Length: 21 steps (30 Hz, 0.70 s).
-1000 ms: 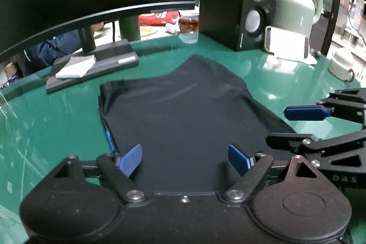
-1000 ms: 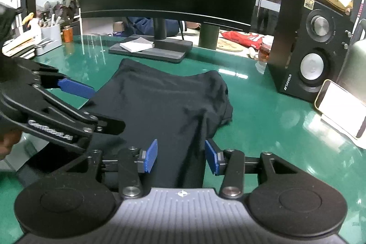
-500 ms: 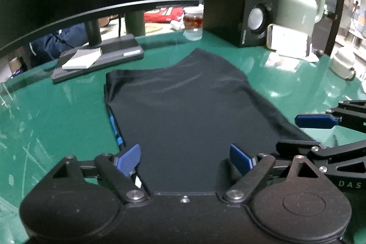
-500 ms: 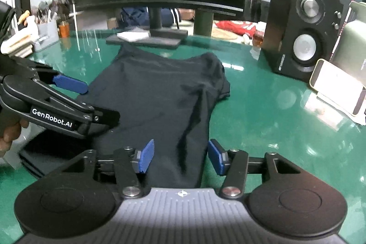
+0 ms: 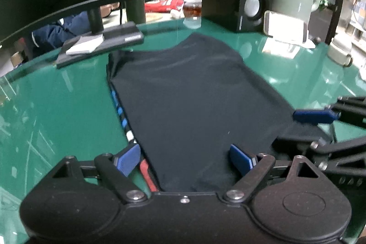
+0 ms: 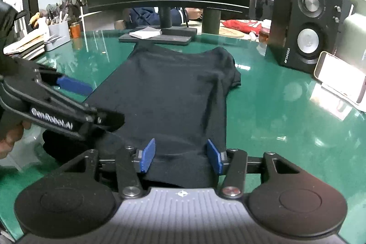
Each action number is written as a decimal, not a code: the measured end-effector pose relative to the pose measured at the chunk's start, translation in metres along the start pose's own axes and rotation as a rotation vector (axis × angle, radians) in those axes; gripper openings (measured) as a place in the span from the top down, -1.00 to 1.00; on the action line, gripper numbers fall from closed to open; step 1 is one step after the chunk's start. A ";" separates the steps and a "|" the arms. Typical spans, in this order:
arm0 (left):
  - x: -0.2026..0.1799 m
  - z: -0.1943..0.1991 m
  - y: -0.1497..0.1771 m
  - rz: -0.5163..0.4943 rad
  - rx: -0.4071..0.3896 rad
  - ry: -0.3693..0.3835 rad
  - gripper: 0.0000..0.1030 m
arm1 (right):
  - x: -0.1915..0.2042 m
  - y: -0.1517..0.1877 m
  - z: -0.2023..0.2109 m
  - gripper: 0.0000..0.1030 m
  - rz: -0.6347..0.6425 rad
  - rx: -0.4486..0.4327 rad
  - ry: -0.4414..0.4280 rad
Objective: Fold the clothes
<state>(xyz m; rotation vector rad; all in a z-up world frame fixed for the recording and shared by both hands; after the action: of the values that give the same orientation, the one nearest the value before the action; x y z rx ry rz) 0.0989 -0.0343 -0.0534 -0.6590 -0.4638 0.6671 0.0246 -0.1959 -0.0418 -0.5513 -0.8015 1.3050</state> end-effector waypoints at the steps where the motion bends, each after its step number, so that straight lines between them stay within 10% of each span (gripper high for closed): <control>1: 0.000 0.000 0.000 0.002 0.000 0.001 -0.70 | 0.000 0.000 0.000 -0.01 -0.004 -0.001 -0.001; 21: 0.006 -0.007 0.001 0.035 -0.023 -0.023 -0.93 | 0.000 0.000 -0.008 -0.13 -0.022 -0.020 0.007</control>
<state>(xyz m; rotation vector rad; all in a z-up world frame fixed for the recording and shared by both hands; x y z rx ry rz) 0.1071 -0.0319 -0.0581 -0.6829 -0.4831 0.7039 0.0307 -0.1948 -0.0468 -0.5615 -0.8140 1.2758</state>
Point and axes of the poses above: each gripper's, at about its wrist camera, not at the fingertips, and z roughly against the way its jaws point, x to its left, y to its underside, the point moved 1 cm from there along -z, roughly the way its jaws point, and after that the axes turned 15 degrees about -z, right-handed, at the moved point
